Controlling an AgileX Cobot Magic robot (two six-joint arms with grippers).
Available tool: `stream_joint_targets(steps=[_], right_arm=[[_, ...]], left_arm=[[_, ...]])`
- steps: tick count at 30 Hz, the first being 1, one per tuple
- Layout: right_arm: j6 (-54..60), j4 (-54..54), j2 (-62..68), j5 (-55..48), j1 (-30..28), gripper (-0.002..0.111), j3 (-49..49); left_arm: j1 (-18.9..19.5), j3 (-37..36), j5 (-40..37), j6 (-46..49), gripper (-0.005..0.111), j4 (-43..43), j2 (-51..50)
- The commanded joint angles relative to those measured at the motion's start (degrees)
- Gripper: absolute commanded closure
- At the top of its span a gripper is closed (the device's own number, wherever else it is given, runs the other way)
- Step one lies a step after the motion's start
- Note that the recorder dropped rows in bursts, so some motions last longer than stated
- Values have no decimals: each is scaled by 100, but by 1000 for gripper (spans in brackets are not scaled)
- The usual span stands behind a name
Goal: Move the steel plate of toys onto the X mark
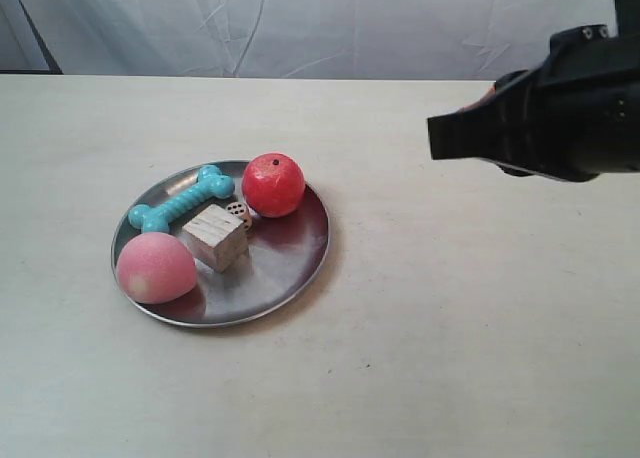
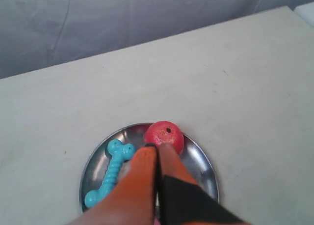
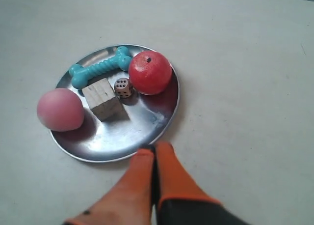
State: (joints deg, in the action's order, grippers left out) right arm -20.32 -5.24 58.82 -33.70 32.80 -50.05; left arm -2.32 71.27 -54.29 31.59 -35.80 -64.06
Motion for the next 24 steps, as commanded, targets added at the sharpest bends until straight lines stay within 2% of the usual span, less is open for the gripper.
stream_joint_targets(steps=[1, 8, 10, 16, 24], right_arm=[[53, -66, -388, 6, -10, 108, 354], [53, -23, -858, 670, -10, 108, 1172], [-43, 213, -957, 556, -10, 108, 1308], [-43, 584, -996, 256, -10, 108, 1342], [-43, 584, -1314, 276, -57, 108, 1403]], left_arm=[[-16, -1441, 768, 47, 107, -46, 1205], [-16, -3497, 1986, 47, 107, -42, 2247], [-16, -3899, 2183, 30, 107, -44, 2451], [-16, -4145, 1931, 41, 107, 399, 2592], [-16, -4145, 1956, 41, 107, 435, 2592]])
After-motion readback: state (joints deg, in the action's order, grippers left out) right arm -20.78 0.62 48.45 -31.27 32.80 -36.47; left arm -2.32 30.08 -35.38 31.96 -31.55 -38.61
